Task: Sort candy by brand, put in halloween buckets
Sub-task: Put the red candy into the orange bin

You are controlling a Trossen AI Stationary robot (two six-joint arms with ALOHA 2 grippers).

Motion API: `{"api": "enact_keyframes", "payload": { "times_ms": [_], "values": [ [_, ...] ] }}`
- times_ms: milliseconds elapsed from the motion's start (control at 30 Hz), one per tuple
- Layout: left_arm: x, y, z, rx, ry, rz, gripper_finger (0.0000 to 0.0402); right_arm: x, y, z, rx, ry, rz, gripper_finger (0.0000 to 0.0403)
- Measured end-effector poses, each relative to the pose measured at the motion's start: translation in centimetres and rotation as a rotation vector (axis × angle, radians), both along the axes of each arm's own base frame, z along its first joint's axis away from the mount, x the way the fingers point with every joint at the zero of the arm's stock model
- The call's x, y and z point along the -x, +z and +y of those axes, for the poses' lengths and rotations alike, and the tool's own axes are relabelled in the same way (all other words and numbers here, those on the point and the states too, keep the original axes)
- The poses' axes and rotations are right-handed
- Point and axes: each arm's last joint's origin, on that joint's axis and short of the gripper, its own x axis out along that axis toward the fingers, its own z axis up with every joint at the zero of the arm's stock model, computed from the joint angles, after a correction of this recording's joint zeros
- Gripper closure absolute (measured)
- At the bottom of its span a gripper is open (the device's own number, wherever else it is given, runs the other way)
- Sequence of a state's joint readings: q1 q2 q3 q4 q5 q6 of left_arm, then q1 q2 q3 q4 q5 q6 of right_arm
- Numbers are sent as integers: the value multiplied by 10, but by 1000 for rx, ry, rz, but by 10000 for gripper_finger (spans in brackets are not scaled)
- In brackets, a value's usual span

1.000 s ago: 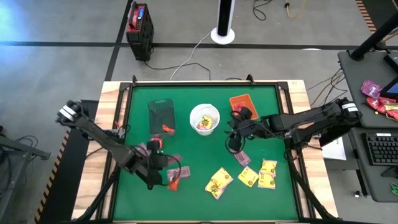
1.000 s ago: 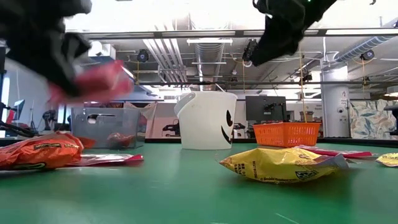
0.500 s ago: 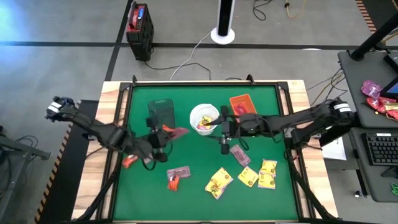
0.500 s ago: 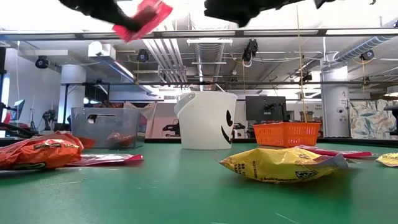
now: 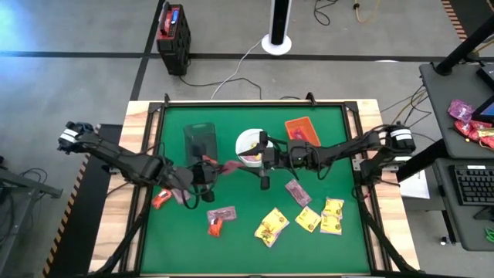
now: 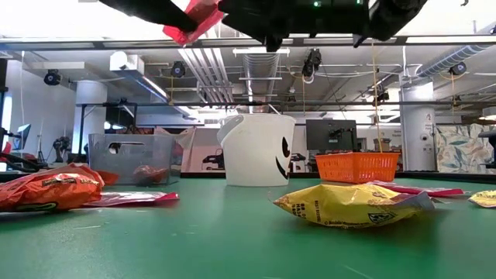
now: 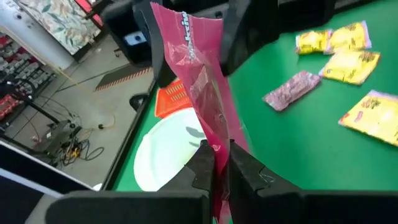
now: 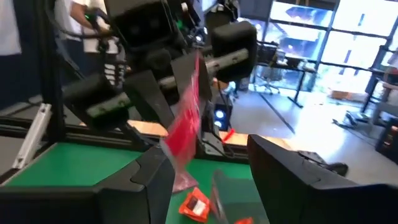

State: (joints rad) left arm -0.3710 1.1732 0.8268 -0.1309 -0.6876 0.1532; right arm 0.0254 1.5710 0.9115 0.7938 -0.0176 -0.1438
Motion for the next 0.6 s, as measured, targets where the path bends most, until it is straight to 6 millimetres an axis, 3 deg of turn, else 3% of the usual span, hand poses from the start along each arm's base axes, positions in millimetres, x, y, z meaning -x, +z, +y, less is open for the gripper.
{"api": "enact_keyframes", "payload": {
  "times_ms": [133, 333, 600],
  "values": [
    [-3, -5, -1, -7, 0, 17, 398, -1, -1, 0, -16, 18, -7, 263],
    [-9, -7, -2, -12, 43, -10, 391, 0, 0, 2, -5, 68, -10, 380],
    [-6, 1, 1, 34, 84, -58, 317, 6, 9, 2, -9, 64, 17, 394]
  ]
}}
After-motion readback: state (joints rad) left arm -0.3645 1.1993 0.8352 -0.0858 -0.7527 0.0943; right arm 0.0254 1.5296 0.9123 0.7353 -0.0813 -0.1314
